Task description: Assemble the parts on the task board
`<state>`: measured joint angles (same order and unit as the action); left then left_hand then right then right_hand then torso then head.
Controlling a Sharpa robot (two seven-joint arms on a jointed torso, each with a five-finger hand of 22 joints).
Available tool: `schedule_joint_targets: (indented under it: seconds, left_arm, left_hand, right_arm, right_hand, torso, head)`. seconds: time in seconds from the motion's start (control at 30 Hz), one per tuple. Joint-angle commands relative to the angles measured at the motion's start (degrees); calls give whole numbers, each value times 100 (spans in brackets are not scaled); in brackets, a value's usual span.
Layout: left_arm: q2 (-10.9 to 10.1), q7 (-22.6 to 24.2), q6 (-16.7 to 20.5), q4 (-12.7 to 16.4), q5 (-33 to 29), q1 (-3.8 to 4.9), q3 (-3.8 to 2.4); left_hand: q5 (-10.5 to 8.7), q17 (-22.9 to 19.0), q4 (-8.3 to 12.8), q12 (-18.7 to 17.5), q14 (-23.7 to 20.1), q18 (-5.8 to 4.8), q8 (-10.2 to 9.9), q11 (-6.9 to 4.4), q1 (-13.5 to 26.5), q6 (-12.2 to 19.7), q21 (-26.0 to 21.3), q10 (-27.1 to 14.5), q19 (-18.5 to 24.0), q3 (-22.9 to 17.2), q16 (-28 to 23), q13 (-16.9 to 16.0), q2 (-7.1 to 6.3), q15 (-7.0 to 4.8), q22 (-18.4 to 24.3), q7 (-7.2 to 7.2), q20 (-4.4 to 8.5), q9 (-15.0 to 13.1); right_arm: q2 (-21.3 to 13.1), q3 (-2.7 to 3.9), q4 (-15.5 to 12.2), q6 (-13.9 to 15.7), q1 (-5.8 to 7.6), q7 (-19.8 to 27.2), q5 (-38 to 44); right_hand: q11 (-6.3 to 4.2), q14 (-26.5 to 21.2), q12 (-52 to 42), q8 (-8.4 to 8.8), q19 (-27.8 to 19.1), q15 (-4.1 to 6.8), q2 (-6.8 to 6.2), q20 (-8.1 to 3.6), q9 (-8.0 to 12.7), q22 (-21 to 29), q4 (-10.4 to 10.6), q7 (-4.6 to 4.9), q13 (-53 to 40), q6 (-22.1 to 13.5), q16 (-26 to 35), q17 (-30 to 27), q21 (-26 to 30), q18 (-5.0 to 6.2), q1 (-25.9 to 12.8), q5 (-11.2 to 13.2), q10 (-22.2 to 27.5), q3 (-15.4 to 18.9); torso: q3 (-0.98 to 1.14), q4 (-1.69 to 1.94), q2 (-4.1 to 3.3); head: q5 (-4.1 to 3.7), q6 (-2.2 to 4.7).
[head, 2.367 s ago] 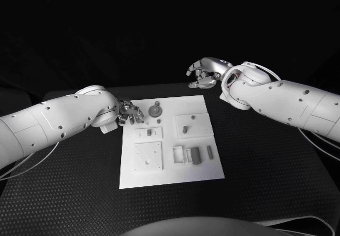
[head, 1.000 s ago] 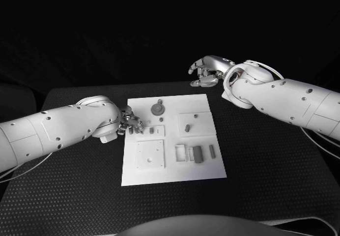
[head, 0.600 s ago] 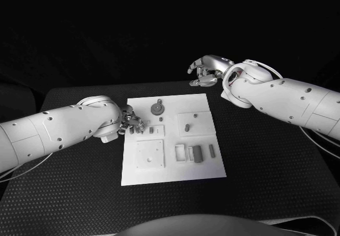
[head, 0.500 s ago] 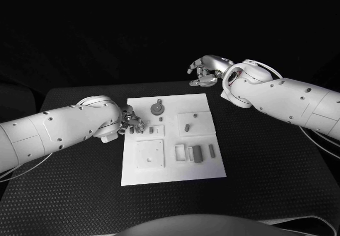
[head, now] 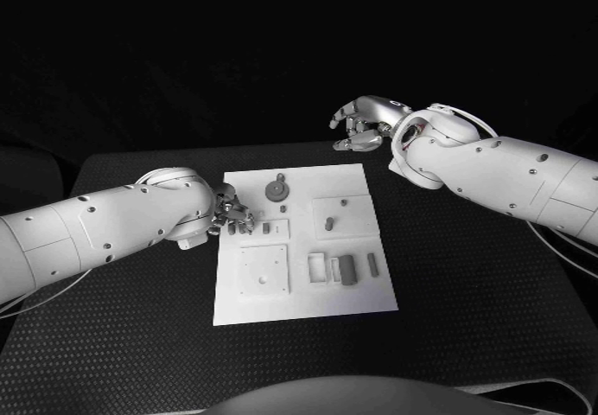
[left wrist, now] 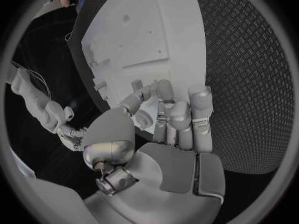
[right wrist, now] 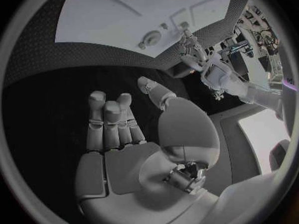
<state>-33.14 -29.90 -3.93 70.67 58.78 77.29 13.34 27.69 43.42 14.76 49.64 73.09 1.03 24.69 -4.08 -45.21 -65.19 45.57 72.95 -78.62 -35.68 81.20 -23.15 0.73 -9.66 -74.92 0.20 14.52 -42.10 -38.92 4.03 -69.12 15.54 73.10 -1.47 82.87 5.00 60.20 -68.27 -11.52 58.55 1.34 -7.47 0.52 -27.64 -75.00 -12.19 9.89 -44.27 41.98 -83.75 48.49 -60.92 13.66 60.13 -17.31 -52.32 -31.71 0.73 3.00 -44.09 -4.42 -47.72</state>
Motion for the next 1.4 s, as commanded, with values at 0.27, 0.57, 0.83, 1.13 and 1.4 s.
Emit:
schedule_joint_targets:
  seconds: [0.27, 0.57, 0.83, 1.13, 1.4]
  left_arm:
    - [-18, -40, -182, 24, 93, -39, 24]
    - [-34, -32, -167, 38, 50, -39, 23]
    - [-44, -24, -190, 24, 43, -39, 23]
    - [-29, -19, -207, 0, 35, -39, 23]
    - [6, -26, -201, -64, 28, -39, 23]
  left_hand:
    - [198, -11, 173, 39, 95, 368, 24, -153, -1, -328, 26, 139, -16, -646, -27, -6, 60, -210, -94, 12, 40, -1]
    - [201, -13, 174, 43, 96, 367, 29, -153, -3, -329, 26, 141, -17, -648, -28, -6, 56, -210, -93, 11, 39, -2]
    - [204, -14, 175, 46, 98, 366, 35, -154, -6, -328, 26, 141, -18, -650, -30, -6, 49, -211, -93, 10, 39, -4]
    - [205, -15, 175, 50, 100, 365, 41, -155, -10, -327, 26, 141, -19, -653, -31, -6, 43, -212, -93, 9, 39, -5]
    - [186, -19, 170, 52, 101, 363, 47, -155, -13, -317, 23, 136, -20, -653, -37, -4, 36, -212, -90, 11, 38, -6]
  right_arm:
    - [11, 3, 1, -42, -3, 6, 13]
    - [10, 3, 4, -52, -4, 6, 13]
    - [15, 3, 11, -52, -6, 7, 14]
    - [19, 3, 16, -53, -9, 8, 14]
    - [19, 3, 9, -50, -10, 10, 14]
  right_hand:
    - [17, -10, -35, -40, 12, -29, 20, -44, 10, -38, 7, 181, 6, -79, 4, -10, 30, 134, -11, -3, 3, 23]
    - [17, -10, -36, -41, 12, -29, 21, -44, 11, -38, 7, 181, 7, -79, 4, -10, 30, 134, -11, -3, 3, 23]
    - [17, -10, -37, -42, 12, -29, 21, -44, 13, -38, 6, 181, 7, -80, 4, -11, 31, 134, -9, -3, 4, 22]
    - [17, -10, -38, -43, 13, -29, 21, -44, 15, -39, 6, 181, 8, -80, 3, -11, 31, 134, -8, -3, 4, 22]
    - [17, -10, -38, -44, 13, -29, 22, -44, 16, -39, 6, 181, 9, -80, 3, -12, 31, 134, -9, -3, 5, 22]
  torso:
    - [1, -1, 2]
    - [0, -1, 1]
    - [0, -1, 1]
    - [0, -1, 1]
    - [2, -1, 0]
  head:
    - [-2, -11]
    - [-7, -14]
    - [-14, -19]
    - [-20, -27]
    - [-25, -33]
